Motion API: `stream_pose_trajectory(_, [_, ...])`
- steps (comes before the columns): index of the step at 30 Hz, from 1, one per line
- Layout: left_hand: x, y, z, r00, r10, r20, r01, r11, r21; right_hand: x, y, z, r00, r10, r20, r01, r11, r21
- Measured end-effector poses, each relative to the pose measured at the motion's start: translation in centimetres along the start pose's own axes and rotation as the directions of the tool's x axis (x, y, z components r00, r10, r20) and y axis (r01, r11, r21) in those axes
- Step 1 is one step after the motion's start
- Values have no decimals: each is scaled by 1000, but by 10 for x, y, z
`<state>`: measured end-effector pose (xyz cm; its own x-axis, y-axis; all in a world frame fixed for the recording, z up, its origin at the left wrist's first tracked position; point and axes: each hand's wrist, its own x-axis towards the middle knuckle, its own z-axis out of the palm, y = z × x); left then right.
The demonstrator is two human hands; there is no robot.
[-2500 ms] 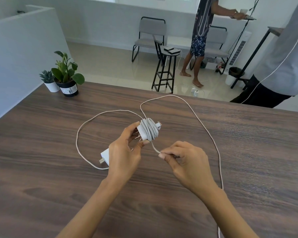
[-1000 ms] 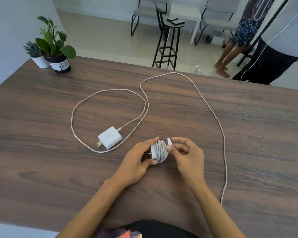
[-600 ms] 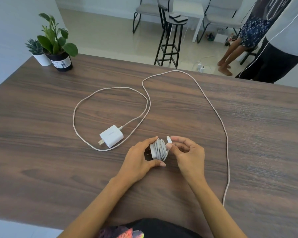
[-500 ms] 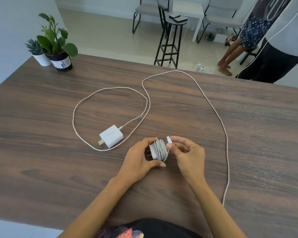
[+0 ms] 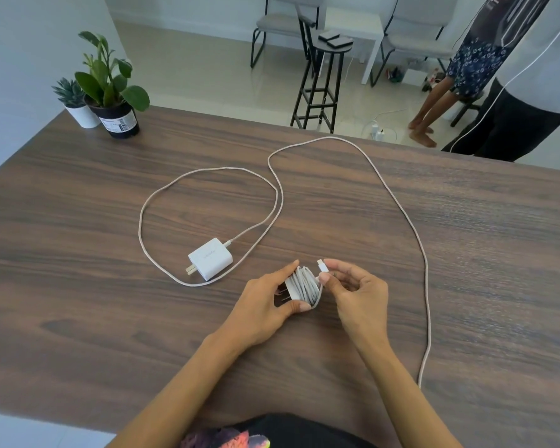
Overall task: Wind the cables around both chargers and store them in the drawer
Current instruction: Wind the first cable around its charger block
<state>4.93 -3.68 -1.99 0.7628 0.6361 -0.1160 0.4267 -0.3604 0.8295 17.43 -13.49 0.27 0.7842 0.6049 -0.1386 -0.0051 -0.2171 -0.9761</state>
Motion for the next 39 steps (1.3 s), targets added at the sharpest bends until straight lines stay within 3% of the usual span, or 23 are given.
stream_pose_trajectory(8, [4, 8, 2, 996, 83, -37, -80, 994, 72, -15, -8, -12, 991, -91, 97, 93, 995, -19])
stream_pose_trajectory(16, [3, 14, 7, 988, 151, 2, -151, 984, 91, -2, -6, -4, 997, -62, 51, 62, 998, 7])
stream_pose_trajectory(28, [2, 9, 10, 999, 47, -18, -46, 998, 43, -1, -1, 4, 1000, 18, 15, -20, 988, 154])
stream_pose_trajectory(32, [-2, 7, 15, 998, 0, -56, -3, 998, -60, -3, 0, 4, 999, 31, 31, -36, 986, 160])
stream_pose_trajectory(39, [-7, 6, 18, 993, 65, -94, -74, 993, -96, -8, -2, -2, 1000, 12, 23, -14, 996, 92])
